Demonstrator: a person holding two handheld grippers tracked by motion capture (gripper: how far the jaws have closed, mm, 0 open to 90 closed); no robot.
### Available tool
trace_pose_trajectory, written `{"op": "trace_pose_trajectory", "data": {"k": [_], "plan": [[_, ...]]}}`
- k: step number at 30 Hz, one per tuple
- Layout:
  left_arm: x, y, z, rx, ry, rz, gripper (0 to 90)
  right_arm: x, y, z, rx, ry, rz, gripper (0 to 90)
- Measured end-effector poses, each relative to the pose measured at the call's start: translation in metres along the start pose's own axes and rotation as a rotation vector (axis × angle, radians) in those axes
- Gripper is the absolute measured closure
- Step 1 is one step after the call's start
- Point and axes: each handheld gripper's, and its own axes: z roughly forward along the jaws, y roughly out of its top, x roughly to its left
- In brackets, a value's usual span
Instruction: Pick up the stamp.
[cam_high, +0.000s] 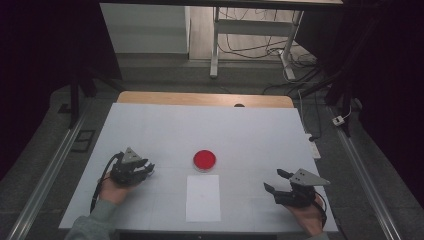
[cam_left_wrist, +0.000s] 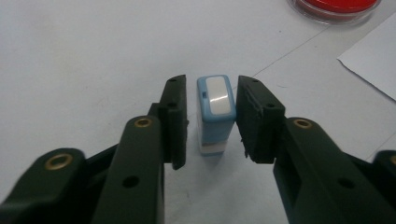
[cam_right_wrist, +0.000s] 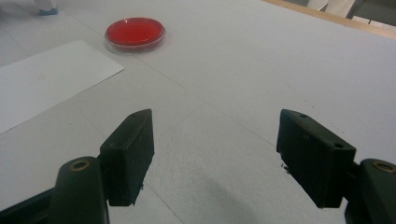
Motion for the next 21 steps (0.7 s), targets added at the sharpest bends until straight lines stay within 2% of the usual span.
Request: {"op": "trace_pose_trajectory", "data": {"k": [4, 13, 21], "plan": [[-0.0001, -0.0001, 0.0007, 0.003, -0.002, 0.003, 66.1, -0.0001, -0.0002, -0.0002, 0.001, -0.002, 0.0, 27.2], [0.0006, -0.0003, 0.0006, 0.006, -0.01, -0.001, 74.9, 0.0, -0.0003, -0.0003, 0.004, -0.002, 0.0, 27.4], [0.0008, -0.0001, -0.0002, 0.008, -0.017, 0.001, 75.7, 0.0002, -0.0004, -0.0003, 0.005, -0.004, -0.002, 27.4]]}}
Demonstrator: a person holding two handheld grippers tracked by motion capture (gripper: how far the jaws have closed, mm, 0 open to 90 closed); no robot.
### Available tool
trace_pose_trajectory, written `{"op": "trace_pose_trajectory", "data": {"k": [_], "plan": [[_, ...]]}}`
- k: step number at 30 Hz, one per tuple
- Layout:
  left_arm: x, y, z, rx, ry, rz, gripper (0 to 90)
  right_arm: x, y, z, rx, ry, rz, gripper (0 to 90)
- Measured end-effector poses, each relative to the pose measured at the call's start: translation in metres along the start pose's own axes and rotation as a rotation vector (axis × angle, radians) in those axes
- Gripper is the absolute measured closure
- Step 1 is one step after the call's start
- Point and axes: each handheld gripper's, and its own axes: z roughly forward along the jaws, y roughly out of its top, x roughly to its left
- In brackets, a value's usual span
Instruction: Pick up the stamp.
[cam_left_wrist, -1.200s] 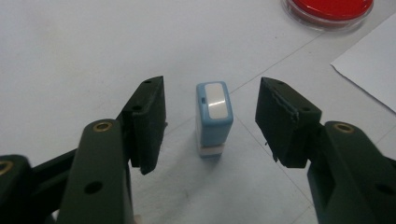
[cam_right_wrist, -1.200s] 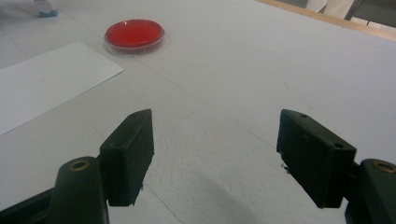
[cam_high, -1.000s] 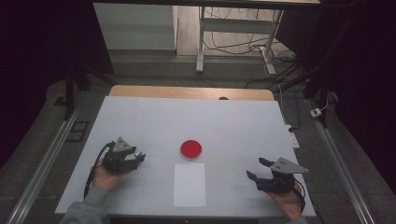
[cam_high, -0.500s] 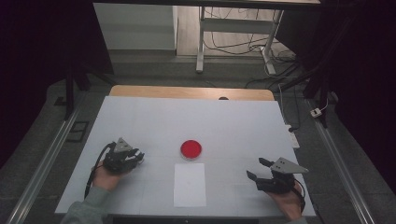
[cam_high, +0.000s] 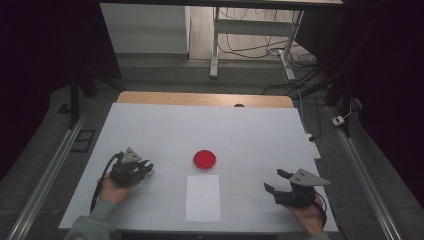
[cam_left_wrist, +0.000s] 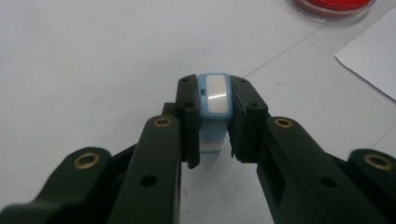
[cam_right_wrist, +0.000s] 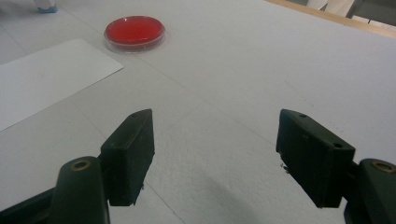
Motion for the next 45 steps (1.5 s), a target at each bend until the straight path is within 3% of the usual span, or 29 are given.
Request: {"op": "trace_pose_trajectory", "data": {"k": [27, 45], "plan": [[0.0, 0.006, -0.024, -0.119, -0.059, -0.047, 75.8, 0.003, 0.0, 0.002, -0.003, -0.021, -0.026, 27.9], [-0.014, 0.016, -0.036, -0.175, -0.093, -0.016, 75.7, 0.004, 0.0, 0.002, -0.002, -0.022, -0.032, 28.1]]}}
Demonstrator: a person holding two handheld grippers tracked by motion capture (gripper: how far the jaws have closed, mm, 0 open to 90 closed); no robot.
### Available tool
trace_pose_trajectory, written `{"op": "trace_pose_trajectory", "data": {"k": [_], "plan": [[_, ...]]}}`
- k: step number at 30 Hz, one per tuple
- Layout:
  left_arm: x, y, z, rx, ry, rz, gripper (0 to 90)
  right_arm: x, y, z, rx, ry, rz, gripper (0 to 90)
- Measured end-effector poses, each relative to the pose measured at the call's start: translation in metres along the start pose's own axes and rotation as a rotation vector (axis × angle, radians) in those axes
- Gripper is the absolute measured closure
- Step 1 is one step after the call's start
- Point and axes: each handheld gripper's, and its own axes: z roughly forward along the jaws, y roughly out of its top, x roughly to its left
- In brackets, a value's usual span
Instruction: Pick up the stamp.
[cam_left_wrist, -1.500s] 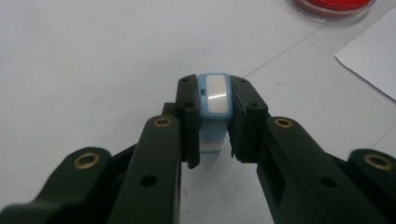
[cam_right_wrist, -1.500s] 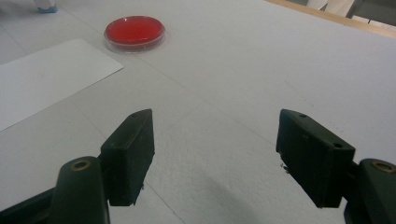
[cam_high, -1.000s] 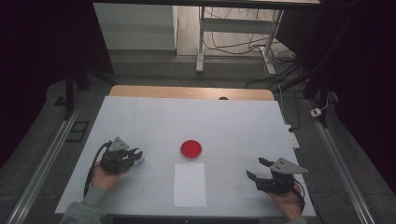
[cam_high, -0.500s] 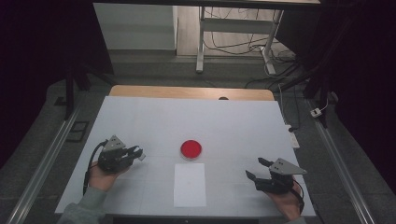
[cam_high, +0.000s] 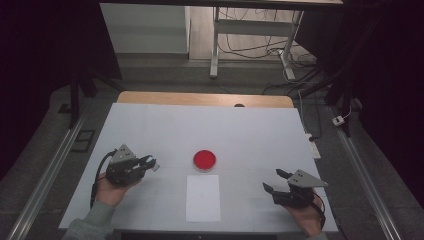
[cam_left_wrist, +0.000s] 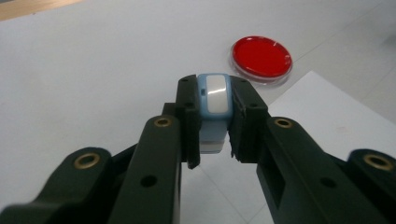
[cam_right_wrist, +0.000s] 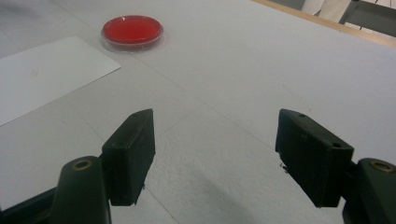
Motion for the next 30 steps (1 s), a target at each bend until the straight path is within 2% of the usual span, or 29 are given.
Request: {"op": "trace_pose_trajectory", "data": {"k": [9, 17, 30], "plan": [[-0.002, 0.003, -0.003, -0.035, -0.045, -0.026, 75.7, -0.001, 0.0, -0.001, 0.0, -0.005, 0.003, 28.1], [-0.007, 0.007, -0.004, -0.05, -0.053, -0.025, 75.7, -0.001, 0.0, 0.0, 0.003, 0.0, 0.0, 28.1], [-0.019, 0.017, -0.002, -0.076, -0.09, -0.014, 75.7, -0.001, 0.0, 0.001, 0.007, 0.003, -0.001, 28.1]]}}
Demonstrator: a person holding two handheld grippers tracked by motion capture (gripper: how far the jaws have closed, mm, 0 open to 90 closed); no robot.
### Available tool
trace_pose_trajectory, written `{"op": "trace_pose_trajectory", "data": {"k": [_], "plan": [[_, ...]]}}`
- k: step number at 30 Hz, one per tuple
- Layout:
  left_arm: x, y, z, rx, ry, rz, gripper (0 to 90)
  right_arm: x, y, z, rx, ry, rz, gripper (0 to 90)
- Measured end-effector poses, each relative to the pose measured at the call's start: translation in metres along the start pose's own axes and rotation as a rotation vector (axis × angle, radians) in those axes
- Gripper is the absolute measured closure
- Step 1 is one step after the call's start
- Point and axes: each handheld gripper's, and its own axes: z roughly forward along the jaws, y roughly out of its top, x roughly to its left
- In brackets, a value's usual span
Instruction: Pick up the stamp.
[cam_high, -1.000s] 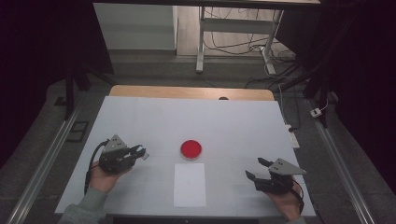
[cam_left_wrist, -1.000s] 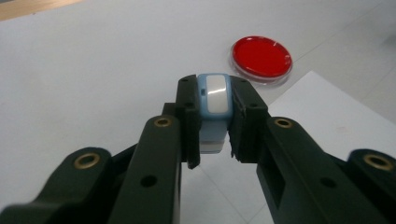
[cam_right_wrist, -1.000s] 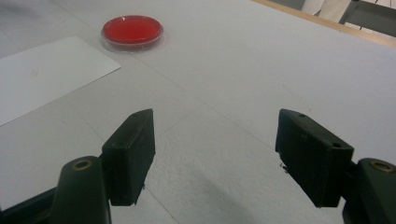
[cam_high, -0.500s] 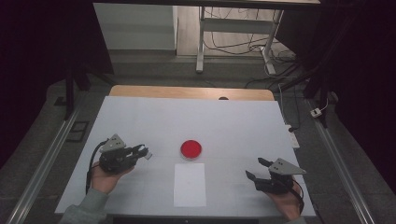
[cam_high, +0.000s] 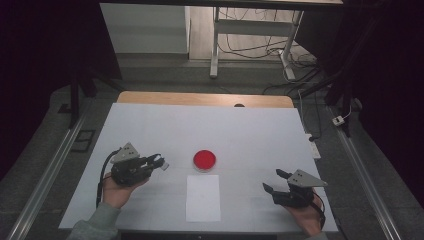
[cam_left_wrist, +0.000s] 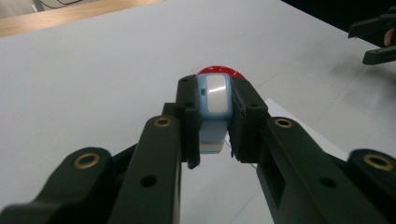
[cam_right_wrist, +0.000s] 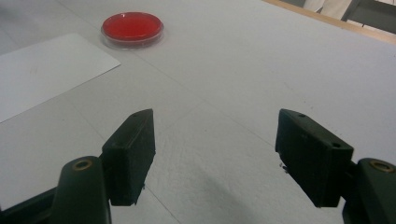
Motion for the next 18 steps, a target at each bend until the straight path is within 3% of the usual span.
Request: {"op": "trace_pose_trajectory", "data": {"k": [18], "plan": [[-0.009, 0.007, 0.017, 0.001, -0.068, -0.002, 75.7, 0.0, 0.001, 0.002, 0.001, 0.005, 0.008, 28.2]]}}
